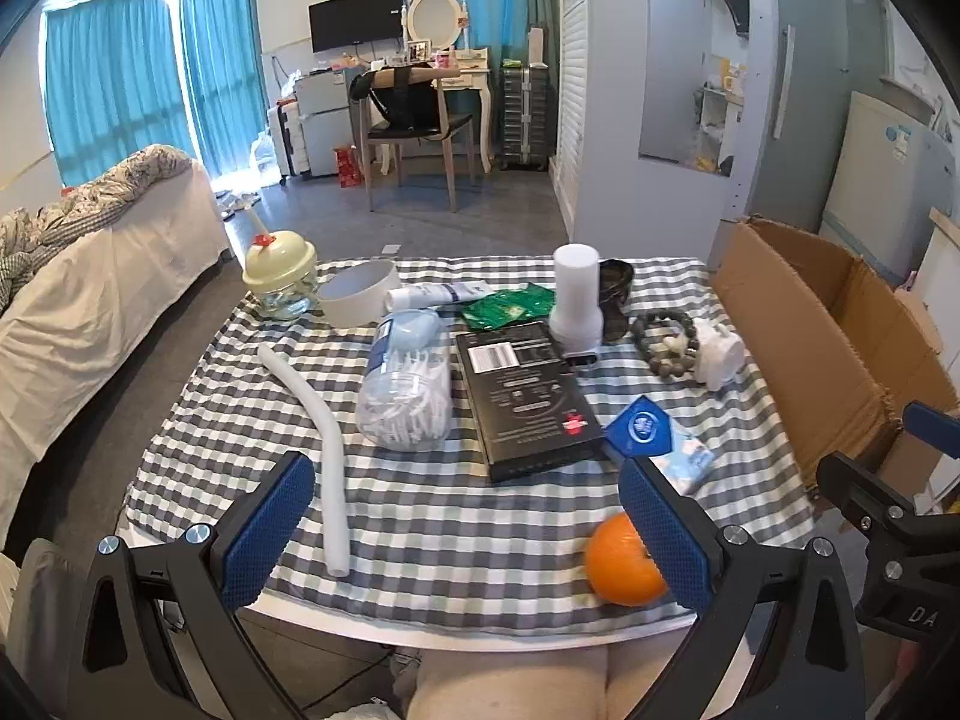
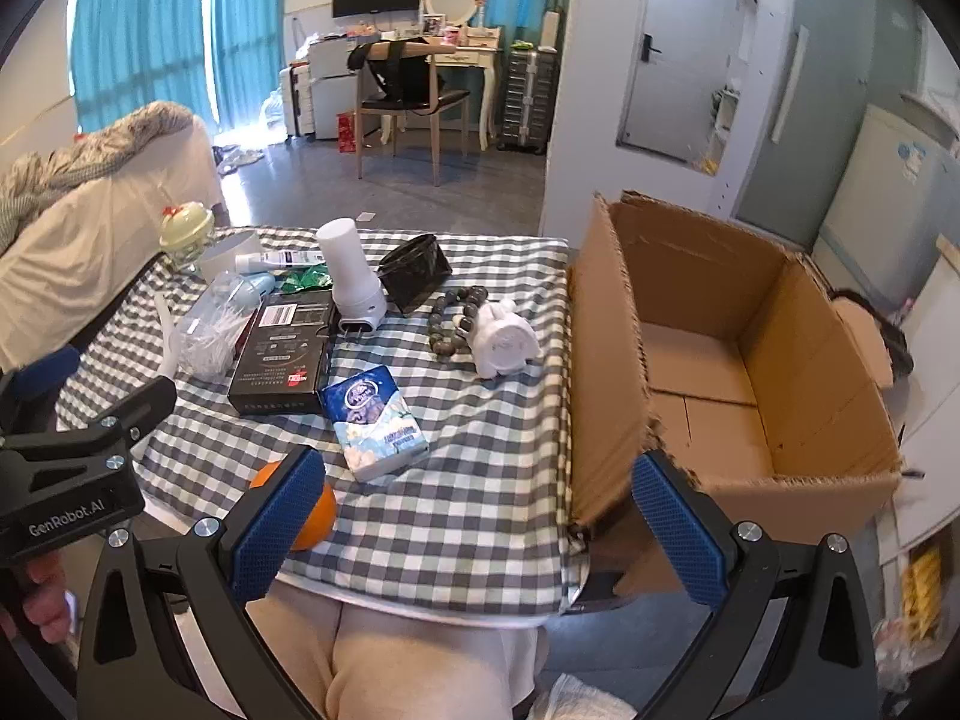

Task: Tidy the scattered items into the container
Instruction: 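Grasp the blue Vinda tissue pack with the right tool while the left tool grasps the clear floss-pick tub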

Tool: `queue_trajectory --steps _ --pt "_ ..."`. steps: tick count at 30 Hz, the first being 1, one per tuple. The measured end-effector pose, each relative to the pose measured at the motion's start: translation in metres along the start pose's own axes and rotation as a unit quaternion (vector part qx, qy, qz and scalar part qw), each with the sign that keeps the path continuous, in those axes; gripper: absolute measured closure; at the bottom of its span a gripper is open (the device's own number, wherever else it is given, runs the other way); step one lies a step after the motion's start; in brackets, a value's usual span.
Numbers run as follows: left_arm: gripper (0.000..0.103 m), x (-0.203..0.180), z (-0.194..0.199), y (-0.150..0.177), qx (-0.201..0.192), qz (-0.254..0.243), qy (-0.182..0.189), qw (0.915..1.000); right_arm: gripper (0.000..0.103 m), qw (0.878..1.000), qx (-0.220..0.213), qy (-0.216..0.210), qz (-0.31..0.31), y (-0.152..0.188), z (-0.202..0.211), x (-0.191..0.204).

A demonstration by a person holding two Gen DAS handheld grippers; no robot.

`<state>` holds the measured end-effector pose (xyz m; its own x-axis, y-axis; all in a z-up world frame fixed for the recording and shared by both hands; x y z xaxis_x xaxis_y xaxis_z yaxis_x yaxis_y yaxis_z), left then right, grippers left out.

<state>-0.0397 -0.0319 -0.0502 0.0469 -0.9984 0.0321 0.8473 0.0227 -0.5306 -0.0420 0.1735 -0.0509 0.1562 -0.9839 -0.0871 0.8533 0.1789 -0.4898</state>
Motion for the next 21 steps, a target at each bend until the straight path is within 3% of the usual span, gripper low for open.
queue_trajectory --steps 9,14,21 --pt "0.000 0.029 -0.028 -0.003 0.016 0.009 -0.003 0.9998 0.002 0.993 0.017 -0.052 0.108 -0.024 -0.043 0.048" --pt "0.000 0.044 -0.044 -0.004 0.029 0.015 -0.002 0.9995 0.007 0.984 0.070 -0.070 0.146 -0.037 -0.088 0.061" --pt "0.000 0.057 -0.068 -0.007 0.051 0.031 0.002 0.9982 0.009 0.978 0.114 -0.063 0.161 -0.038 -0.130 0.069"
Point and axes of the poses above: each gripper's, at about its wrist camera, not at the fingertips, and z roughly against the way its jaws point, x to its left, y to its underside, the point moved 5 cm from there along -z, roughly the way its jaws point, and after that the axes turned 13 degrees about x, right-handed, at the moved point
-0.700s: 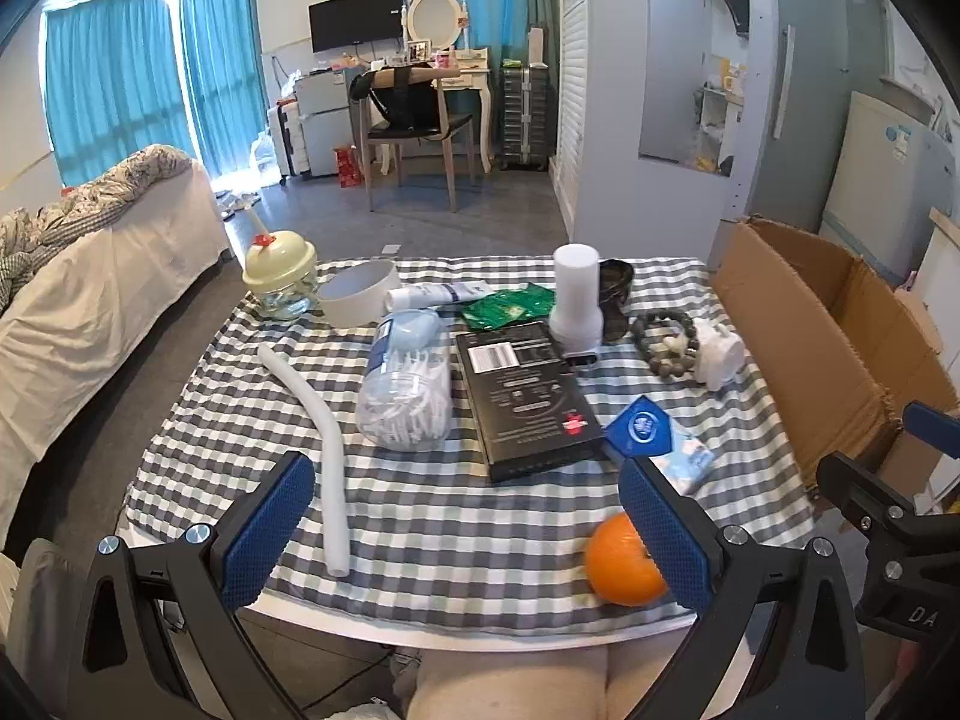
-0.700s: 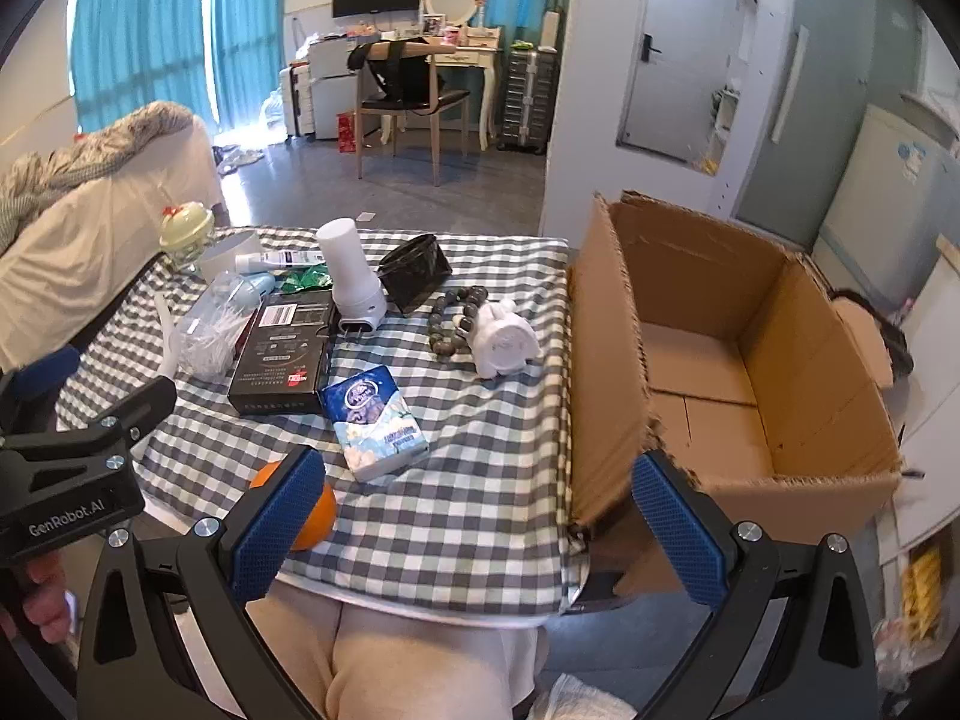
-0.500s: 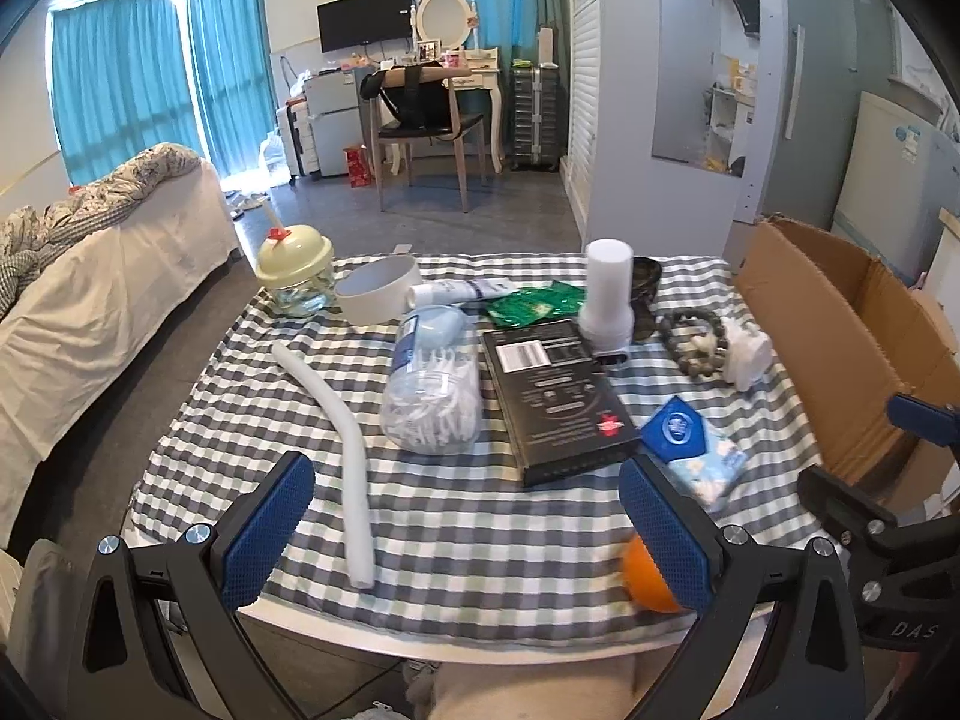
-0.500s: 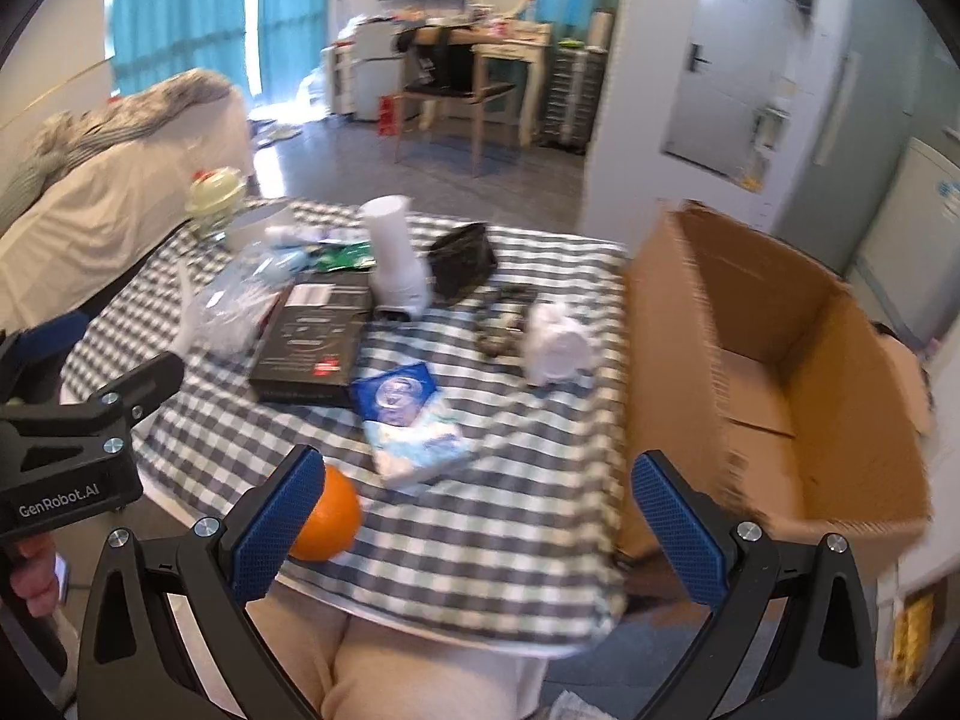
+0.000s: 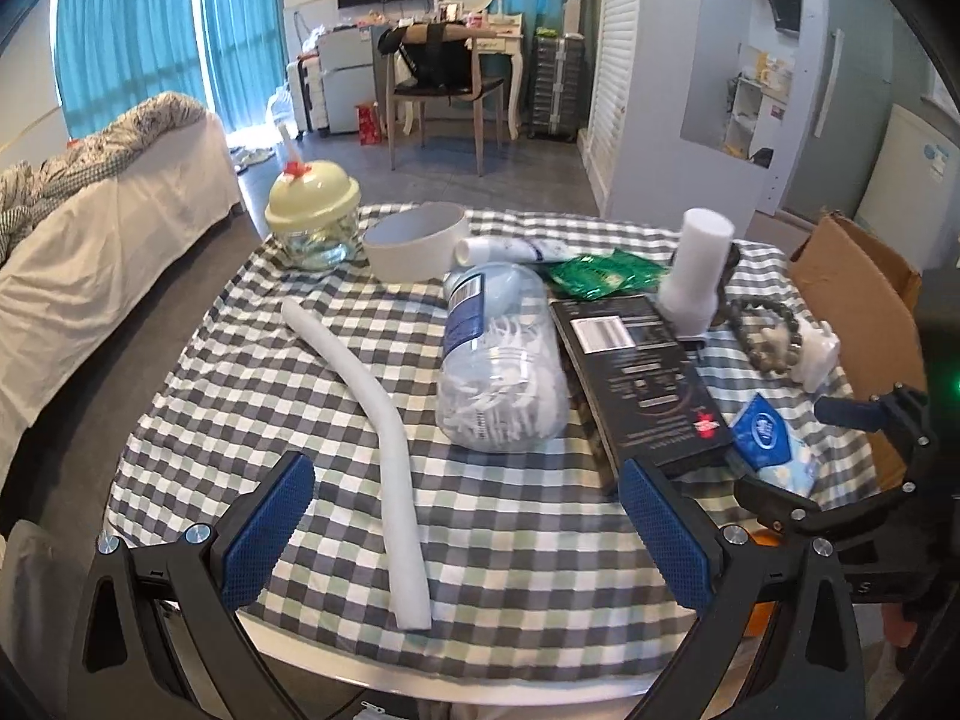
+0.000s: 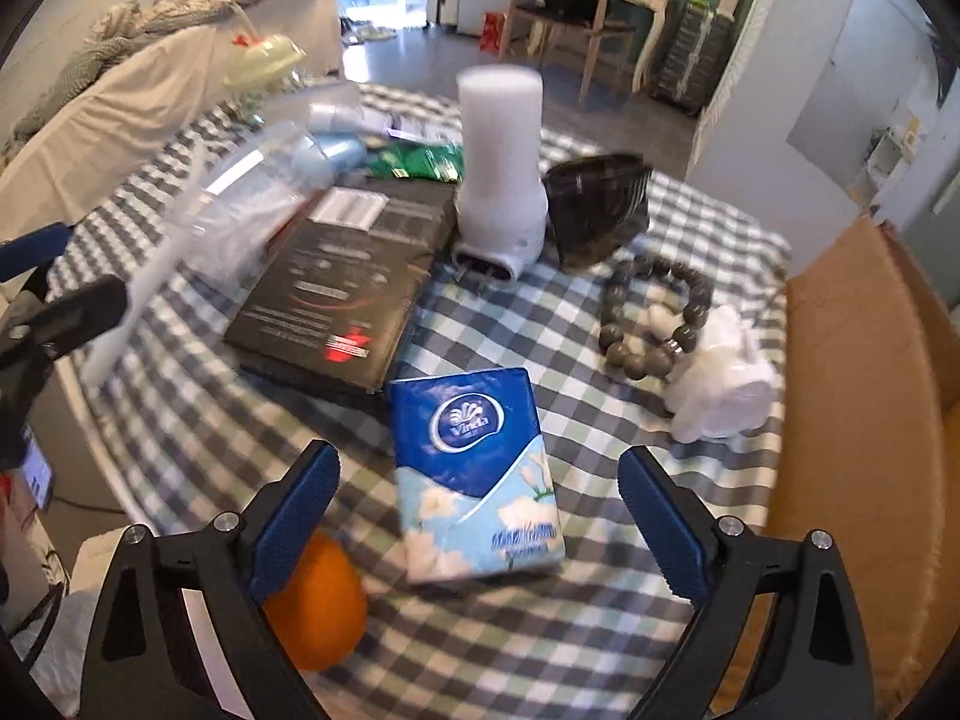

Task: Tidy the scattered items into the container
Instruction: 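Grasp the blue Vinda tissue pack with the right tool while the left tool grasps the clear floss-pick tub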

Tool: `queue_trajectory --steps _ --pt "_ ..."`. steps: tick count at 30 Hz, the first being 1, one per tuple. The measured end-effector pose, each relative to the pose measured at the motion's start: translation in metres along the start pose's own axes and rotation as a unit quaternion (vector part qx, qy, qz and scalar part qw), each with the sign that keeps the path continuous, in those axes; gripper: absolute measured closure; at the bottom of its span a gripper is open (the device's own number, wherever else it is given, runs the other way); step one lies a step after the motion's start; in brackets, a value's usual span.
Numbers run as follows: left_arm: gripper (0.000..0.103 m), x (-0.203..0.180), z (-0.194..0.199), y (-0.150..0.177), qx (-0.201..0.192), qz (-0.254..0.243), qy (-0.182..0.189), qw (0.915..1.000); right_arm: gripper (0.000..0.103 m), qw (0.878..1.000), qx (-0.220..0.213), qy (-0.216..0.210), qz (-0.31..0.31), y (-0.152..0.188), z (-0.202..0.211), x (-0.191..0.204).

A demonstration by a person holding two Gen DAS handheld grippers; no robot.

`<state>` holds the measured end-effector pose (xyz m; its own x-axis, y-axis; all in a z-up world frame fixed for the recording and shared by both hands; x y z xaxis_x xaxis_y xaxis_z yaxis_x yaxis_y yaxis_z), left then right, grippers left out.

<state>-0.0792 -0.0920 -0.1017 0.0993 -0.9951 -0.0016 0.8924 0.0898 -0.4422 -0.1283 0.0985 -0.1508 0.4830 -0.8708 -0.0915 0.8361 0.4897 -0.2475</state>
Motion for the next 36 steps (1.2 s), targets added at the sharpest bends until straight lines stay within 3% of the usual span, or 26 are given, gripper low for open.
queue_trajectory --steps 3,6,16,17,18,19,32,34,35,36 --pt "0.000 0.001 -0.006 -0.003 0.005 -0.003 0.005 1.0000 0.012 1.000 0.005 -0.014 -0.007 -0.003 -0.007 -0.006" --pt "0.000 0.000 -0.015 -0.007 0.011 -0.004 0.011 0.9999 0.038 0.999 0.019 -0.032 -0.005 -0.005 -0.014 -0.008" --pt "0.000 0.005 -0.050 -0.026 0.030 -0.005 0.017 0.9994 0.035 0.999 0.018 -0.041 0.000 -0.012 -0.019 -0.011" --pt "0.000 0.005 -0.052 -0.028 0.031 -0.003 0.019 0.9993 0.036 0.999 0.018 -0.039 0.002 -0.012 -0.019 -0.009" --pt "0.000 0.004 -0.053 -0.030 0.032 -0.003 0.019 0.9993 0.047 0.999 0.018 -0.040 0.004 -0.012 -0.018 -0.007" --pt "0.000 0.004 -0.054 -0.031 0.032 -0.005 0.018 0.9993 0.051 0.999 0.017 -0.039 0.006 -0.012 -0.016 -0.006" --pt "0.000 0.000 -0.074 -0.053 0.035 -0.024 0.024 0.9988 0.052 0.999 -0.031 -0.007 -0.036 -0.012 0.021 -0.023" --pt "0.005 0.000 -0.077 -0.053 0.039 -0.022 0.017 0.9989 0.052 0.999 -0.035 -0.005 -0.033 -0.011 0.024 -0.022" --pt "0.017 0.000 -0.077 -0.052 0.040 -0.023 0.021 0.9987 0.052 0.999 -0.036 -0.004 -0.032 -0.010 0.024 -0.023" --pt "0.037 -0.002 -0.075 -0.052 0.038 -0.027 0.027 0.9986 0.052 0.999 -0.036 -0.003 -0.032 -0.010 0.024 -0.024"
Point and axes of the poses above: each gripper's, at about its wrist camera, not at the fingertips, and z roughly against the way its jaws point, x to its left, y to its underside, the point moved 5 cm from there along -z, roughly the way its jaws point, and after that the axes turned 13 degrees about x, right-handed, at the moved point
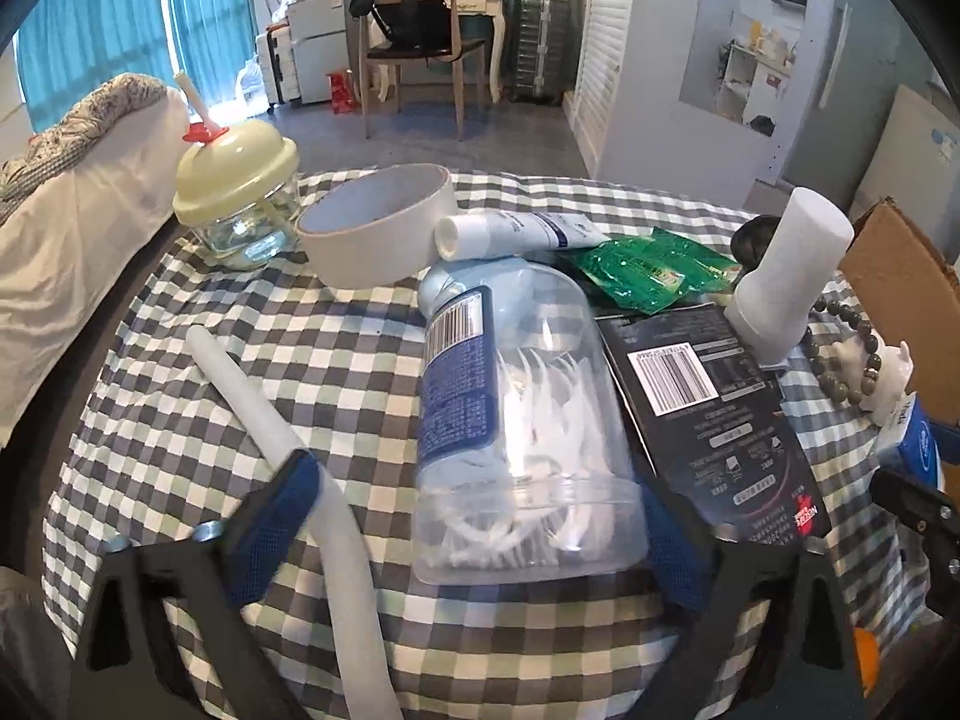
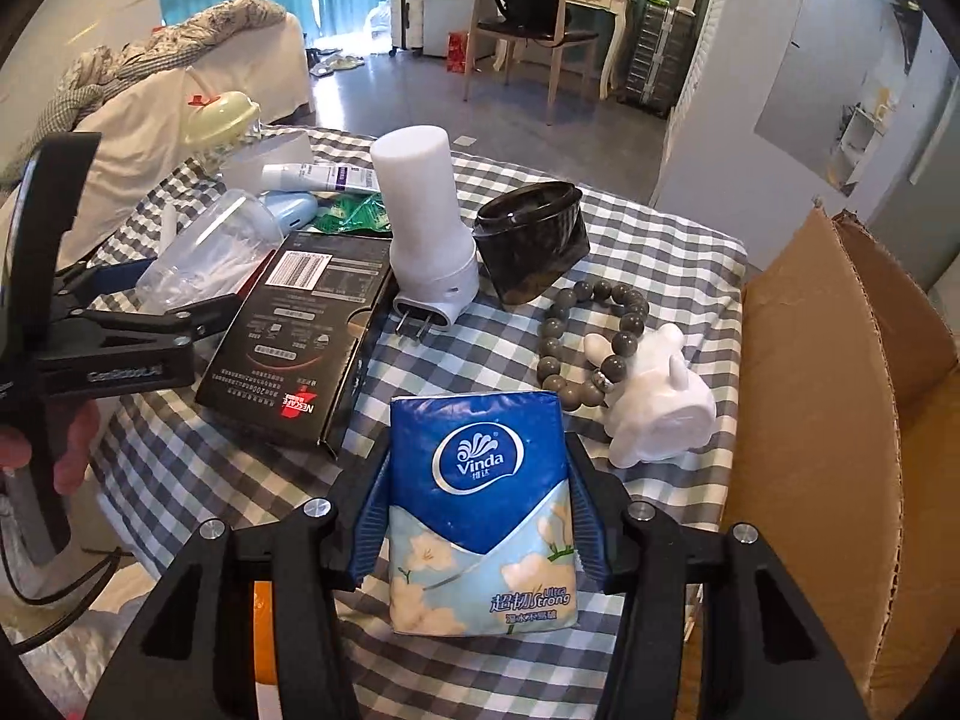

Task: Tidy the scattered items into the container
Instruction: 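Grasp the blue Vinda tissue pack with the right tool while the left tool grasps the clear floss-pick tub, then carry both items into the cardboard box and open both tools to release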

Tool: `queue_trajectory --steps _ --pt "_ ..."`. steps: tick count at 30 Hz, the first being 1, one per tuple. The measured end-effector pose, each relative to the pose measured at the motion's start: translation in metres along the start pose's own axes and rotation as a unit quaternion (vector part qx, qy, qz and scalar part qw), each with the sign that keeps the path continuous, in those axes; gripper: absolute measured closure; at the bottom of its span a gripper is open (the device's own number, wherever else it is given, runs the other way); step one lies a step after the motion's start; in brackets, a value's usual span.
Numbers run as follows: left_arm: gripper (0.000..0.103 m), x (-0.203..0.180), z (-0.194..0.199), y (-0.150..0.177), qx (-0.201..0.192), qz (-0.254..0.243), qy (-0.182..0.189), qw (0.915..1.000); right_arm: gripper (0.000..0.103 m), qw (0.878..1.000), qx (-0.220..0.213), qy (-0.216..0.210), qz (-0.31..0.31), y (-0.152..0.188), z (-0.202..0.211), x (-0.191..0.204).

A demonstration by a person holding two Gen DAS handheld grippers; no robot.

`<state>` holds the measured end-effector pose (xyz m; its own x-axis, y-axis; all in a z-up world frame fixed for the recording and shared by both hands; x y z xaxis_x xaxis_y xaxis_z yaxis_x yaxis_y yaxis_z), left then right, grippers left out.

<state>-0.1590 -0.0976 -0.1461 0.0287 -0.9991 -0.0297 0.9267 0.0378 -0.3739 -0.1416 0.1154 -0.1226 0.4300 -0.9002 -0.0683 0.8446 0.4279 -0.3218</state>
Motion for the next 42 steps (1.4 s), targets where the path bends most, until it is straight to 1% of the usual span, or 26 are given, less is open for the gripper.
queue_trajectory --steps 1,3,6,11,15,17,19,22,24,25,27,29,31,35,37,40,42 --pt "0.039 -0.002 0.002 0.001 -0.001 -0.003 0.002 1.0000 0.052 1.000 -0.001 0.002 0.000 0.000 0.000 0.000" --pt "0.039 -0.003 0.005 0.004 -0.004 -0.010 -0.005 0.9999 0.052 1.000 -0.001 0.004 -0.001 0.003 0.000 -0.002" --pt "0.039 -0.007 0.015 0.009 -0.015 -0.018 -0.001 0.9997 0.052 1.000 -0.009 0.002 -0.006 0.005 0.004 -0.004" --pt "0.039 -0.017 0.055 0.011 -0.056 -0.030 0.001 0.9980 0.052 0.999 -0.033 0.003 -0.016 0.012 0.025 -0.011" --pt "0.039 -0.042 0.088 0.006 -0.081 -0.056 0.002 0.9952 0.052 0.997 -0.065 0.003 -0.038 0.017 0.058 -0.026" --pt "0.039 -0.066 0.106 -0.001 -0.091 -0.075 0.009 0.9930 0.052 0.995 -0.082 0.009 -0.054 0.021 0.079 -0.039" --pt "0.039 -0.096 0.125 -0.007 -0.103 -0.100 0.025 0.9894 0.052 0.992 -0.099 0.016 -0.071 0.025 0.101 -0.057" --pt "0.039 -0.149 0.153 -0.017 -0.125 -0.145 0.054 0.9801 0.052 0.986 -0.125 0.045 -0.102 0.035 0.136 -0.093" --pt "0.039 -0.182 0.165 -0.022 -0.136 -0.168 0.069 0.9738 0.052 0.981 -0.132 0.059 -0.125 0.043 0.151 -0.117" --pt "0.039 -0.206 0.169 -0.025 -0.136 -0.184 0.083 0.9699 0.052 0.979 -0.133 0.068 -0.139 0.048 0.156 -0.130" --pt "0.039 -0.241 0.170 -0.026 -0.133 -0.207 0.107 0.9633 0.052 0.974 -0.131 0.087 -0.164 0.060 0.161 -0.155" --pt "0.039 -0.278 0.164 -0.026 -0.123 -0.234 0.132 0.9554 0.052 0.970 -0.121 0.098 -0.189 0.072 0.158 -0.178" --pt "0.039 -0.309 0.149 -0.026 -0.105 -0.252 0.140 0.9519 0.052 0.968 -0.101 0.105 -0.207 0.083 0.146 -0.200" --pt "0.039 -0.348 0.111 -0.026 -0.070 -0.267 0.134 0.9519 0.052 0.968 -0.050 0.106 -0.224 0.095 0.110 -0.228" --pt "0.039 -0.358 0.095 -0.027 -0.059 -0.269 0.122 0.9535 0.052 0.969 -0.026 0.104 -0.224 0.099 0.093 -0.239" --pt "0.039 -0.369 0.079 -0.025 -0.046 -0.277 0.104 0.9540 0.052 0.966 -0.004 0.123 -0.228 0.103 0.072 -0.252" --pt "0.039 -0.375 0.073 -0.019 -0.043 -0.283 0.094 0.9535 0.051 0.965 0.007 0.128 -0.230 0.105 0.061 -0.259"
Point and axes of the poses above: each gripper's, at about its wrist camera, not at the fingertips, and z roughly against the way its jaws point, x to its left, y to its underside, the point moved 5 cm from there along -z, roughly the way its jaws point, and after that the axes turned 13 degrees about x, right-handed, at the moved point
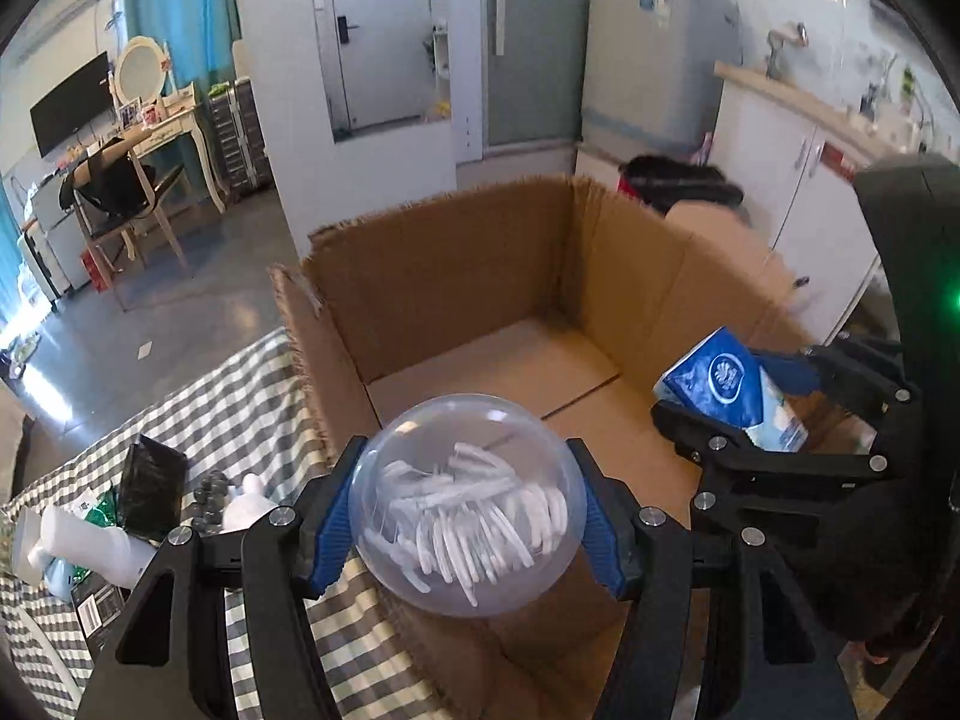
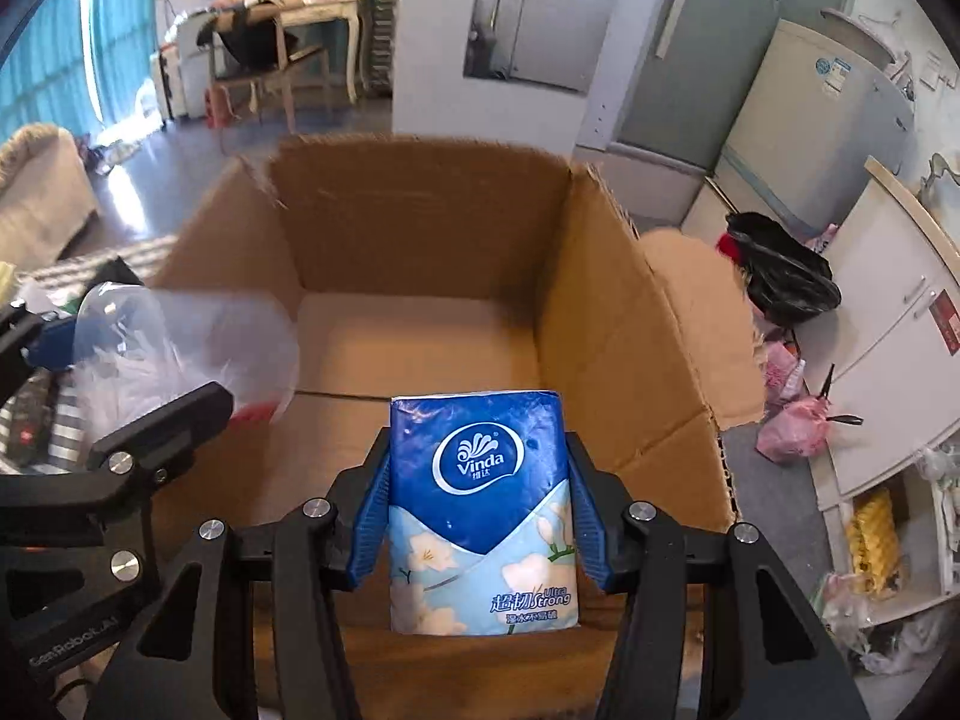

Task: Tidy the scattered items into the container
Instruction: 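Carry both items into the cardboard box and open both tools to release, then move both tools back over the table toward the remaining items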

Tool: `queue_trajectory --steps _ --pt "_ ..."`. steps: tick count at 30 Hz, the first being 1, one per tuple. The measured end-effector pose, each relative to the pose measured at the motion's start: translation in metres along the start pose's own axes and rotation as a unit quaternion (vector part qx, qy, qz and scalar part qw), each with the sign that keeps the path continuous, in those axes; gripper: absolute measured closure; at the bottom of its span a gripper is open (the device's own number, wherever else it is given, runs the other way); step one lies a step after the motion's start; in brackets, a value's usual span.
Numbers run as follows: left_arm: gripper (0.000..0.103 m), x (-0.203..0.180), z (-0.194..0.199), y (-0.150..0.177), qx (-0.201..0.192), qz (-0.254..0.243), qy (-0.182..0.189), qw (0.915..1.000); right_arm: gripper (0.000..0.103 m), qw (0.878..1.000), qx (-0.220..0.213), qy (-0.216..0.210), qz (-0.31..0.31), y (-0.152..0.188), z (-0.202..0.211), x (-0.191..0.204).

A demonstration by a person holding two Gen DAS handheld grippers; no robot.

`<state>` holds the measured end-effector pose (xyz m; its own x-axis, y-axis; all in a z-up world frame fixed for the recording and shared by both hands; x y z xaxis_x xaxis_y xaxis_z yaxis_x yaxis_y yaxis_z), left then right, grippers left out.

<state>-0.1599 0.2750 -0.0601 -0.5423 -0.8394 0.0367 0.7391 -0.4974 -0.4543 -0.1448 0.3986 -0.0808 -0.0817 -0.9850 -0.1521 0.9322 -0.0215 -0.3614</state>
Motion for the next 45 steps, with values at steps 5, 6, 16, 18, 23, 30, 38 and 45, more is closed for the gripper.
queue_trajectory --steps 5,6,16,18,23,30,38,45 --pt "0.036 -0.010 -0.006 0.000 0.006 -0.016 -0.028 0.9995 0.050 1.000 0.004 0.010 -0.003 0.000 -0.012 -0.005" --pt "0.035 -0.011 -0.006 0.002 0.010 -0.018 -0.031 0.9993 0.048 1.000 0.003 0.010 -0.004 0.000 -0.011 -0.006" --pt "0.015 -0.015 0.014 0.011 0.004 -0.025 -0.032 0.9992 0.027 1.000 -0.004 0.006 -0.025 0.006 0.000 -0.015" --pt "0.000 -0.010 0.025 0.013 -0.008 -0.017 -0.043 0.9989 0.025 1.000 -0.008 0.005 -0.028 0.007 0.005 -0.017" --pt "0.000 0.010 0.061 0.023 -0.043 0.001 -0.042 0.9982 0.024 0.999 -0.029 0.005 -0.032 0.007 0.029 -0.014" --pt "0.000 0.094 0.105 0.062 -0.067 0.088 -0.075 0.9910 0.024 0.996 -0.082 -0.019 -0.017 0.008 0.076 0.011" --pt "0.000 0.216 0.100 0.154 -0.012 0.234 -0.141 0.9618 0.023 0.982 -0.136 -0.115 0.059 0.005 0.121 0.101" --pt "0.000 0.264 0.068 0.215 0.036 0.285 -0.116 0.9509 0.017 0.968 -0.103 -0.178 0.140 -0.008 0.099 0.224"
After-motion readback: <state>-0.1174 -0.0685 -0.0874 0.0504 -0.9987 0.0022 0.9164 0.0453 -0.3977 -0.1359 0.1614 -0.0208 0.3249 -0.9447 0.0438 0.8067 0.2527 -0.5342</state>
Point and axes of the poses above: each gripper's, at about its wrist camera, not at the fingertips, and z roughly against the way its jaws point, x to its left, y to its underside, the point moved 5 cm from there along -z, roughly the way its jaws point, and after that the axes turned 13 degrees about x, right-handed, at the moved point
